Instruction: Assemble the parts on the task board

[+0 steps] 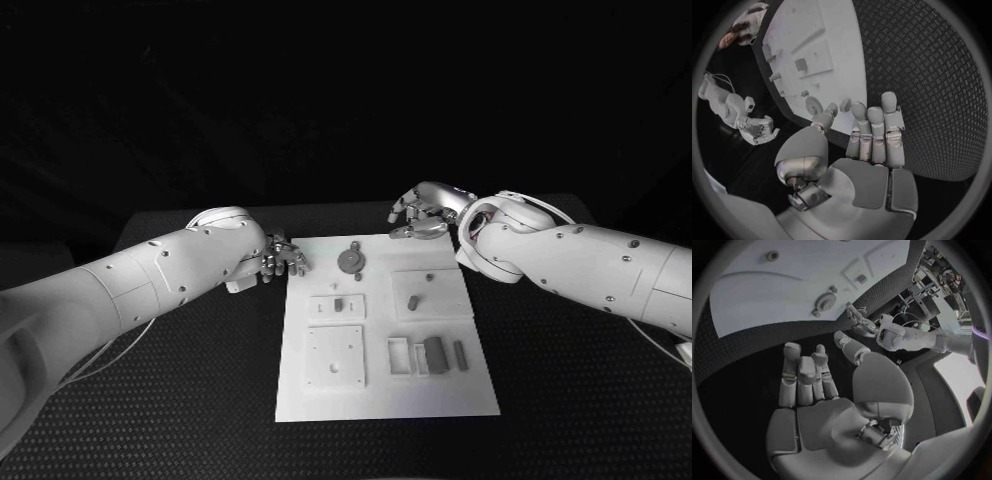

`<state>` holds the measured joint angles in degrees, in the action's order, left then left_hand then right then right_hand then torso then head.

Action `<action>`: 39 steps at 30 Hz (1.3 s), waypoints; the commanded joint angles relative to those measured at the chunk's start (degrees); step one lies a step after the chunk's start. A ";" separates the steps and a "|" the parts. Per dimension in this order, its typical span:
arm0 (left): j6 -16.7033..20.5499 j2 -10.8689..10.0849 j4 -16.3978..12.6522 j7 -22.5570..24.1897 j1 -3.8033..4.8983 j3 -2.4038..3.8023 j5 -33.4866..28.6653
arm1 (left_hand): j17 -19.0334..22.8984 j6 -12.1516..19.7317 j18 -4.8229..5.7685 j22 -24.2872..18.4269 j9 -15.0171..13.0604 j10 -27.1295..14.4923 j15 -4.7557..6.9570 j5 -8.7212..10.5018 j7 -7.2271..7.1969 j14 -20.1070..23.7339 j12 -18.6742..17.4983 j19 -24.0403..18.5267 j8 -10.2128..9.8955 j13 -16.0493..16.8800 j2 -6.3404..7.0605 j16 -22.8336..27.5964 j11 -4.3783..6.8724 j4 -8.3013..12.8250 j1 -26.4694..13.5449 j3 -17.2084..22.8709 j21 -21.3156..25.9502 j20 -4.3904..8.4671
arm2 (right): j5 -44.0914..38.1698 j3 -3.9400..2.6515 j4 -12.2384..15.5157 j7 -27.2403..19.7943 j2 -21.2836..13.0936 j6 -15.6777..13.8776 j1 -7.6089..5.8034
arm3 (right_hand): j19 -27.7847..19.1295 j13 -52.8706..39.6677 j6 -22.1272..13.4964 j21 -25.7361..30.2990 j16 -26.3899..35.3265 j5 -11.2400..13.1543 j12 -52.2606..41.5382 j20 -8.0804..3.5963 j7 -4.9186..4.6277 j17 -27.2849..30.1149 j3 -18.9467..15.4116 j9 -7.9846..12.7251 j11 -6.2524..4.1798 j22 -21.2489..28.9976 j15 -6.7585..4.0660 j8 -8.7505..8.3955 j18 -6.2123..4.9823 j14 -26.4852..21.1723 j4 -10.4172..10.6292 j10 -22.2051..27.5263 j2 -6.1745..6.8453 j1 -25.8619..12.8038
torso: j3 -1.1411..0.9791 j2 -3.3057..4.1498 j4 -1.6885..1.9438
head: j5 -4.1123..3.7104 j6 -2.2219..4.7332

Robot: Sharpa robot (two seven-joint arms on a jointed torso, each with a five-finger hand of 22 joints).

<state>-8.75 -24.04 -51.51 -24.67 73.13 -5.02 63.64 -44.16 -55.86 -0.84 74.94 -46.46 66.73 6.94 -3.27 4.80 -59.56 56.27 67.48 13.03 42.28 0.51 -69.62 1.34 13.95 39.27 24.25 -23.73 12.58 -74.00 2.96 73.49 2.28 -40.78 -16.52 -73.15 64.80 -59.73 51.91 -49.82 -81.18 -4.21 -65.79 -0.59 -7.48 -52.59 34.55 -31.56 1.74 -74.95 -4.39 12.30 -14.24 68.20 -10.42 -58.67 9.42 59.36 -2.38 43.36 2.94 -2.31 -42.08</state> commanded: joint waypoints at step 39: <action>0.18 0.21 0.30 1.73 -0.03 0.03 -4.88 | 1.31 -2.68 0.18 1.29 -0.39 -0.05 0.00 0.28 -0.54 0.25 0.02 0.60 2.85 -1.09 -6.69 -0.88 0.77 2.39 10.32 8.73 0.56 -0.18 | 0.10 -0.02 -0.15 -0.59 0.20 0.40 0.03 | 0.22 0.11 -0.82 0.39 0.37 -0.29 -0.05 -0.08 -1.04 -0.10 0.02 0.08 0.32 -1.02 0.28 -0.25 -0.76 0.02 0.36 0.19 0.07 -0.54 | -0.04 -0.05 0.06 | 0.13 -0.43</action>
<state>-8.61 -23.84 -51.15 -23.78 73.08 -5.01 59.54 -42.89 -58.43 -0.83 74.91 -46.65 66.65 6.80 -2.59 4.28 -59.45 56.53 67.79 15.69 41.23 -5.42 -70.30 1.85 16.25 48.47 32.71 -23.09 12.29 -73.90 2.96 73.30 2.23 -40.60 -16.51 -73.15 64.69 -59.68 51.75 -49.82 -81.18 -4.21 -65.80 -0.48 -7.68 -52.63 34.55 -31.57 1.74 -74.92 -4.39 12.30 -14.25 68.20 -10.43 -58.67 9.41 59.36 -2.41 43.32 3.00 -2.18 -42.50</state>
